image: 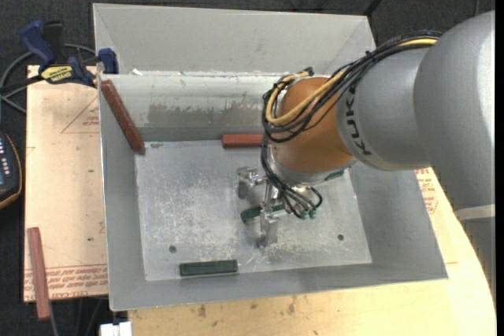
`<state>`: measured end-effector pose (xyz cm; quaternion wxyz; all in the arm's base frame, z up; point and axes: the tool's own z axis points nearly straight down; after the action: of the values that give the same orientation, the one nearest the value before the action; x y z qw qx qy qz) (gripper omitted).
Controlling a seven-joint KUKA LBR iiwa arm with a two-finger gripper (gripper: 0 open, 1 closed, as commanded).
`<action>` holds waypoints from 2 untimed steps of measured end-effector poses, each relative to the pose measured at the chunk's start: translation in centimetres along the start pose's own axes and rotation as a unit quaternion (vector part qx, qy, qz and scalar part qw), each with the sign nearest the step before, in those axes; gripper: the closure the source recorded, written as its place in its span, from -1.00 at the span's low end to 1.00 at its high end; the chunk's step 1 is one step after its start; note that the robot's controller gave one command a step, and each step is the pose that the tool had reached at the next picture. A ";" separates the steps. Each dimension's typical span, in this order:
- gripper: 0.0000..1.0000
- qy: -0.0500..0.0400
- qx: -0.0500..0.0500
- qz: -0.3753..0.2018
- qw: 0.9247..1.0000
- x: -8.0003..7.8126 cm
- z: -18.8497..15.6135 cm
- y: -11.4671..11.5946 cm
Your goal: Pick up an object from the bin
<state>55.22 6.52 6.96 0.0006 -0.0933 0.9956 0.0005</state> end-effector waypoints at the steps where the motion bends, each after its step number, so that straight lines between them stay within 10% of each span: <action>1: 1.00 -0.001 0.000 0.000 1.000 -0.1 -0.1 0.0; 2: 1.00 -0.002 0.000 -0.001 1.000 -0.2 -2.2 0.0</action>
Offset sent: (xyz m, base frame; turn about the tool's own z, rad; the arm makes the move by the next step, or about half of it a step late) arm 0.0000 0.0000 0.0000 0.0000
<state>55.41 6.60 9.15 0.0021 -0.0940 0.9956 0.0005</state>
